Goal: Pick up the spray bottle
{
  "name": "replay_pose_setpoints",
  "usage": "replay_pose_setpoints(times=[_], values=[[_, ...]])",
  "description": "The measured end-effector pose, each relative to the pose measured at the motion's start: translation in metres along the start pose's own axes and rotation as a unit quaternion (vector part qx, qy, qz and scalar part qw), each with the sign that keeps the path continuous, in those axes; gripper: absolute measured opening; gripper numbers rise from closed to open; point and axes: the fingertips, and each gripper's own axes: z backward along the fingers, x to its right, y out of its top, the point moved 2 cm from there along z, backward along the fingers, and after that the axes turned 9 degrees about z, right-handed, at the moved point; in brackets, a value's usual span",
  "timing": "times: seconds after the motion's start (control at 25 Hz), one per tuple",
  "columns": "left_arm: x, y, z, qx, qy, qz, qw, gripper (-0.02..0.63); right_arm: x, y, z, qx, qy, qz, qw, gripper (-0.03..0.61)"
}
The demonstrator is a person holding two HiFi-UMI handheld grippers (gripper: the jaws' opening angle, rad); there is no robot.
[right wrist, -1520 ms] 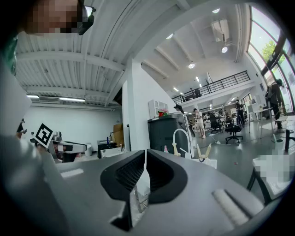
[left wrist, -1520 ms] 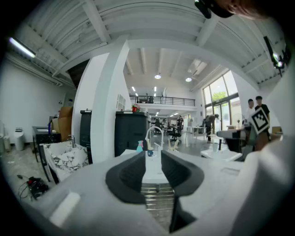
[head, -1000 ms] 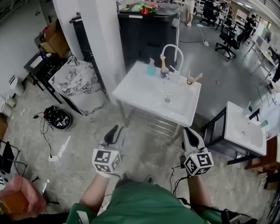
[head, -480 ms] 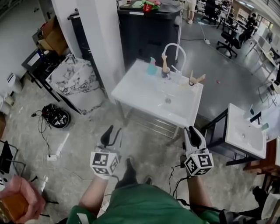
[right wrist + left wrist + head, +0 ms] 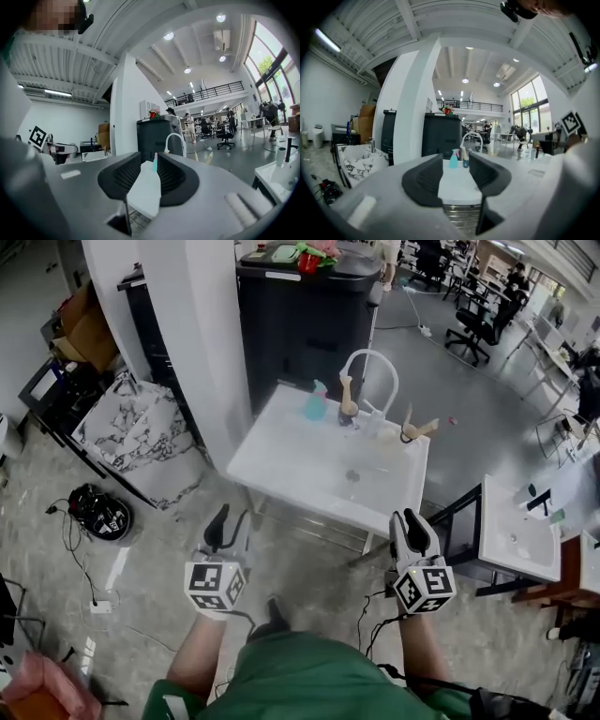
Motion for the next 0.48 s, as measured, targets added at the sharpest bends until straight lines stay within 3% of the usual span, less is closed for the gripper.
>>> replay_pose_setpoints(times=[0.48], values=[[-0.104, 0.058, -0.075, 0.04, -0.015, 0.006, 0.9991, 0.173, -0.02, 0.034, -0.098, 0.018, -0.049, 0.029, 0.998, 0.091]])
